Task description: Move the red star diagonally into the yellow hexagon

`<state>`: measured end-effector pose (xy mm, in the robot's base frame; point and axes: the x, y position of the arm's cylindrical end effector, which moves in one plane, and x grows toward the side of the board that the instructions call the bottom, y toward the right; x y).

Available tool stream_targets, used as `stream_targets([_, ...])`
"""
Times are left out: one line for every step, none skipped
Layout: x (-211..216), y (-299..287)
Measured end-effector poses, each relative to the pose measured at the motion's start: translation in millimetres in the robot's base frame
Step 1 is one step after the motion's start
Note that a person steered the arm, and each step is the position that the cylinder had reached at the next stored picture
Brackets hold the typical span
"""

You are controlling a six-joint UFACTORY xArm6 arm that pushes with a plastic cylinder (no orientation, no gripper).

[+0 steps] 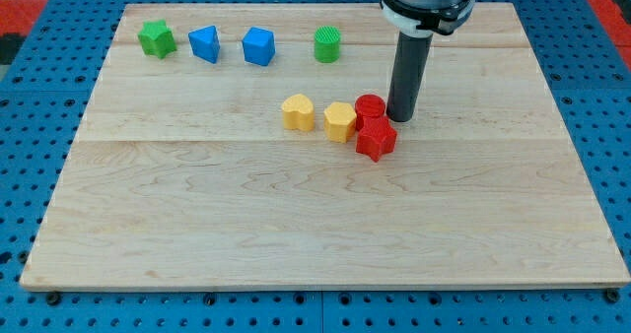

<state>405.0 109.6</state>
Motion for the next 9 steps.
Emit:
stream_targets([3,19])
stream_targets([49,46])
stream_targets([68,8])
stream_targets([66,-32])
stream_targets([64,-39])
stream_targets([61,-51])
stream_targets([57,-66])
stream_targets([91,-72])
stream_targets([89,-144])
